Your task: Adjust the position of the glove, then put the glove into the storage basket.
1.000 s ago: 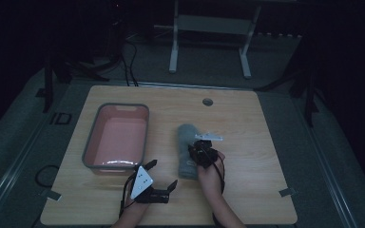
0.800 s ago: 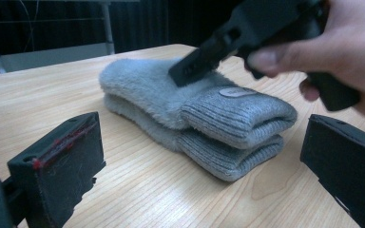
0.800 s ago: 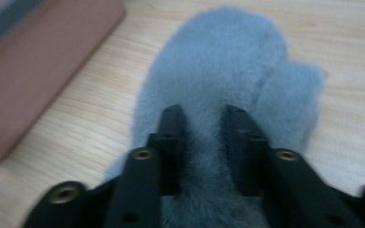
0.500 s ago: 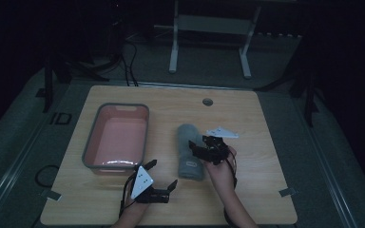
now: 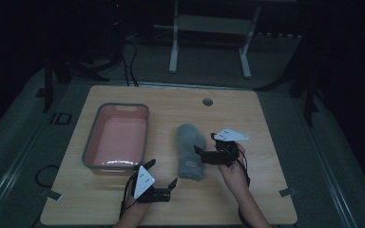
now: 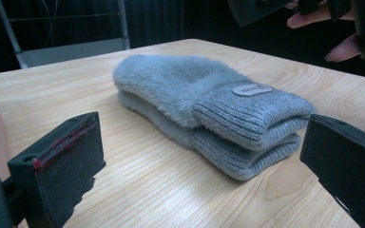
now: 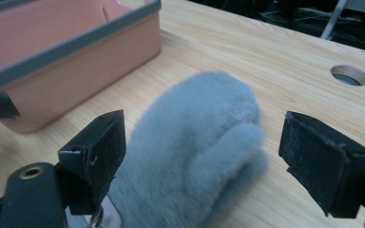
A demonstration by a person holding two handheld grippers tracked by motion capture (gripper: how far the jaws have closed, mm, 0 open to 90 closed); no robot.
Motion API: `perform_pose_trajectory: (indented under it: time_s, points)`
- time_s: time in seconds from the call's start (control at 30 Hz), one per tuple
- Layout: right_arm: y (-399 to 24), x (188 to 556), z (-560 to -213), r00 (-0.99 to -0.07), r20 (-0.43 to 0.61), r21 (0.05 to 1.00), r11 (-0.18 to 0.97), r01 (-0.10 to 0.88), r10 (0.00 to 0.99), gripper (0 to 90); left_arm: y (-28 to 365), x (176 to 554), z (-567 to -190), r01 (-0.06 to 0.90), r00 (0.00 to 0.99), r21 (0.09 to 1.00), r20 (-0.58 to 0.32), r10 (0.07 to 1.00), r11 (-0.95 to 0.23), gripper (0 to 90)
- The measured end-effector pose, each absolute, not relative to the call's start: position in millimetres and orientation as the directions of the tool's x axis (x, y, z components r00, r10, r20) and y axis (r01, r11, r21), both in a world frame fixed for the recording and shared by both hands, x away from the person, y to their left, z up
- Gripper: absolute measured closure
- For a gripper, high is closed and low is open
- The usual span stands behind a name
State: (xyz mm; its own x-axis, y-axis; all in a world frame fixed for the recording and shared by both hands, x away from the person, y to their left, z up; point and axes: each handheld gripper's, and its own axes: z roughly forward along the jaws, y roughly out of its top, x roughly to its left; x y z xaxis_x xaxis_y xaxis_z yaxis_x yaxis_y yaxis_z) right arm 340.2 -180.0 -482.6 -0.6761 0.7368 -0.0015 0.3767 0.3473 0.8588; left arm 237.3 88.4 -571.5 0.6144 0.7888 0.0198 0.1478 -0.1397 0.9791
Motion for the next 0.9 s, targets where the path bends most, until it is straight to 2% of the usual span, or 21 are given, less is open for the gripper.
perform_pose_trajectory:
  time_s: [0.13, 0.4, 0.6, 0.7, 0.77, 0.83, 0.9]
  points:
    - [-196, 337, -476, -0.686, 0.016, 0.848, 0.354, 0.395, 0.727, 14.3, 83, 237, -561, 0.235, 0.655, 0.962, -0.049, 0.754, -0.141, 1.0]
    - [-217, 340, -473, -0.674, 0.045, 0.809, 0.369, 0.457, 0.737, 13.5, 78, 253, -519, 0.293, 0.665, 0.950, -0.124, 0.736, -0.105, 1.0]
    - [-216, 342, -469, -0.677, 0.023, 0.801, 0.392, 0.453, 0.736, 10.9, 72, 278, -486, 0.300, 0.640, 0.946, -0.106, 0.761, -0.120, 1.0]
    - [-213, 346, -467, -0.668, 0.022, 0.804, 0.384, 0.455, 0.744, 11.0, 65, 294, -472, 0.322, 0.633, 0.934, -0.091, 0.768, -0.155, 1.0]
    - [-210, 349, -467, -0.670, 0.010, 0.799, 0.397, 0.451, 0.742, 11.0, 55, 307, -467, 0.316, 0.624, 0.926, -0.037, 0.781, -0.209, 1.0]
    - [-207, 351, -469, -0.673, 0.015, 0.797, 0.397, 0.455, 0.740, 13.1, 51, 316, -466, 0.340, 0.620, 0.912, -0.035, 0.784, -0.228, 1.0]
    - [-204, 353, -472, -0.668, 0.016, 0.787, 0.403, 0.468, 0.744, 14.3, 46, 327, -468, 0.364, 0.618, 0.901, -0.042, 0.785, -0.238, 7.7]
